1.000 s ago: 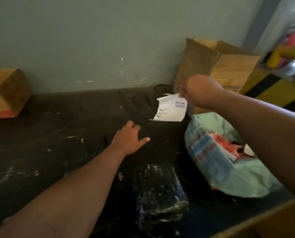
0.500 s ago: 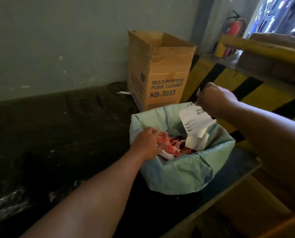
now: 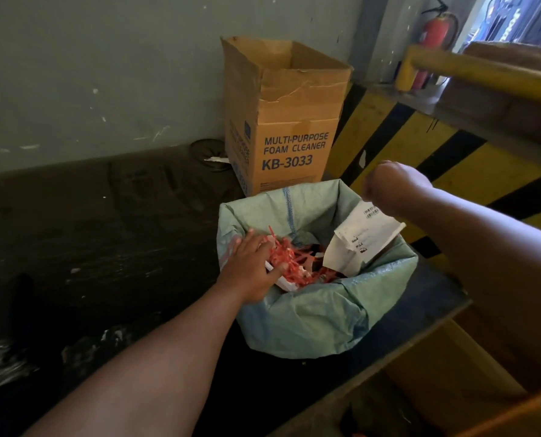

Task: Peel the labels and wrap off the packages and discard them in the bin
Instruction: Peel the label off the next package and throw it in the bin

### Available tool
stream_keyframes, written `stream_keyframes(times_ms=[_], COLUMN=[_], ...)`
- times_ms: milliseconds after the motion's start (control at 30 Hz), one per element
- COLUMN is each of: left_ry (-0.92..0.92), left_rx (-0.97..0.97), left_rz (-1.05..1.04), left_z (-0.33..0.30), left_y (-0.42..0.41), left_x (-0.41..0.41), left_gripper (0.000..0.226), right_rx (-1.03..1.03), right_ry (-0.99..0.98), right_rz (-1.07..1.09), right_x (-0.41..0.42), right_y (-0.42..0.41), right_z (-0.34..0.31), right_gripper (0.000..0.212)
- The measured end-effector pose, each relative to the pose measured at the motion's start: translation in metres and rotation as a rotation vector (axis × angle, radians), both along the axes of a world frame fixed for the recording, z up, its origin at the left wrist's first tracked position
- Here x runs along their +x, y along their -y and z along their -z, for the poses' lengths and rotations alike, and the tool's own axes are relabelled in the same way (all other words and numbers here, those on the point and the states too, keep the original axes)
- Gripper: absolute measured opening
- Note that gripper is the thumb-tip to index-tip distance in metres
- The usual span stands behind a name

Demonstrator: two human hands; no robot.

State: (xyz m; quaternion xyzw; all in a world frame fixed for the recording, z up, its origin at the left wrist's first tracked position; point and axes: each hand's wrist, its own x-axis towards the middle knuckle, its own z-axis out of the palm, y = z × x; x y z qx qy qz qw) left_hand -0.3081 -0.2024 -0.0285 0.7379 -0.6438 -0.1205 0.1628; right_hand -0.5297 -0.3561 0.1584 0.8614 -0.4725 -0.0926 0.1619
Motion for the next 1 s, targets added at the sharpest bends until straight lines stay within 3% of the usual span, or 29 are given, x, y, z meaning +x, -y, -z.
stream_keyframes(times_ms=[133,200,400,467,600,800,1000], left_ry=[-0.008,-0.003,-0.012,-0.018,-0.036,-0.01,-0.013], left_rx=[0.01,0.001,0.008,0.006,0.023,0.035,0.021], left_rz=[-0.009,-0.013,-0.013,-0.015,-0.016,-0.02,-0.016], left_z=[0.0,0.002,0.006,0.006,0.006,0.006,0.005], left_y=[0.0,0.0,0.002,0.002,0.0,0.001,0.001], left_x=[0.0,0.001,0.004,0.003,0.003,0.003,0.003], left_gripper=[0.075,0.076,0.079,0.079,0.08,0.081,0.079], right_rx=[0.102,0.132,0.147,0.187,0.175,0.237,0.242], right_ry=[0.144,0.189,0.121,0.182,0.209,0.272,0.27], right_rz=[0.007,0.035,-0.016,-0.024,-0.053,-0.042,-0.072], right_x=[-0.006,-0.008,-0.007,-0.006,-0.007,-0.007,-0.01], right_y=[0.007,0.008,0.006,0.008,0.005,-0.005,-0.014], right_z=[0.004,0.005,0.01,0.01,0.01,0.007,0.007], right_gripper=[0.034,0.024,0.016,0.013,0.026,0.011,0.026])
